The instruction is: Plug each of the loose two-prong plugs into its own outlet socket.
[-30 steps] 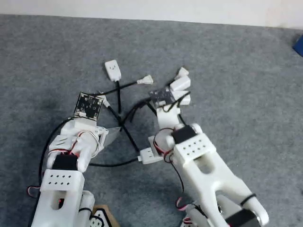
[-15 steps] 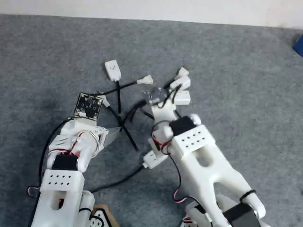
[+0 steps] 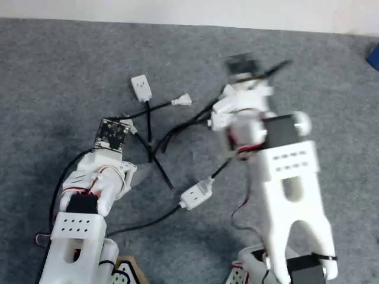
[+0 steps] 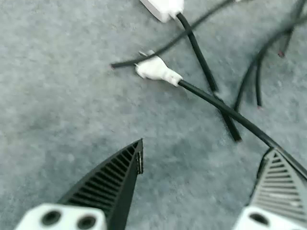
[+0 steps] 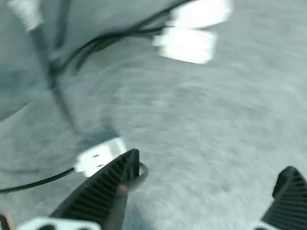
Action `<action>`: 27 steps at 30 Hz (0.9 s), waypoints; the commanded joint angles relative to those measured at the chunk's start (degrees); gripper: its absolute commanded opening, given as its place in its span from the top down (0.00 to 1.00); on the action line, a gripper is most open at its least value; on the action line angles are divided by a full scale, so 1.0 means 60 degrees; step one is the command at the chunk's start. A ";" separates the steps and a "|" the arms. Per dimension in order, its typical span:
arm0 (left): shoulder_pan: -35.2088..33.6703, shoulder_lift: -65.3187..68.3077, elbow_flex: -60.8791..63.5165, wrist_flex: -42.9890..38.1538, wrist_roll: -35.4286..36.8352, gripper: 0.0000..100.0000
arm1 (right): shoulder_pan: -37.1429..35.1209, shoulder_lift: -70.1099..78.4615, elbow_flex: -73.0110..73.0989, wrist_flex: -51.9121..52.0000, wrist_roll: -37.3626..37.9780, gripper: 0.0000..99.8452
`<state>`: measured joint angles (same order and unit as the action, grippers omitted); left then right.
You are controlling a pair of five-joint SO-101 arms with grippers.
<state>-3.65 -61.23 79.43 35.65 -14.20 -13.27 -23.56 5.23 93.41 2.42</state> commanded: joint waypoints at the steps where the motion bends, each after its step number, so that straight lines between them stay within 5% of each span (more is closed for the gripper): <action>1: 0.0535 0.0037 -0.0667 0.0850 0.0044 0.64 | 0.1385 -0.0183 -0.0007 0.0037 0.0176 0.59; 9: 0.0652 0.0051 -0.0637 0.0923 0.0044 0.64 | 0.1590 -0.0139 -0.2498 0.0974 0.0176 0.59; 17: 0.0681 0.0051 -0.0520 0.0879 0.0015 0.64 | 0.3685 -0.0125 -0.4198 0.1267 0.0659 0.59; 22: 0.0960 0.0066 -0.0652 0.0938 -0.0147 0.64 | 0.3788 -0.0139 -0.0681 0.0608 0.0703 0.59; 27: 0.1634 0.1619 -0.2396 0.2388 -0.0293 0.67 | 0.2996 -0.0183 0.4256 -0.2718 0.0234 0.59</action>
<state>4.18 -57.27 73.36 44.88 -15.34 7.56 -23.56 14.29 89.01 5.58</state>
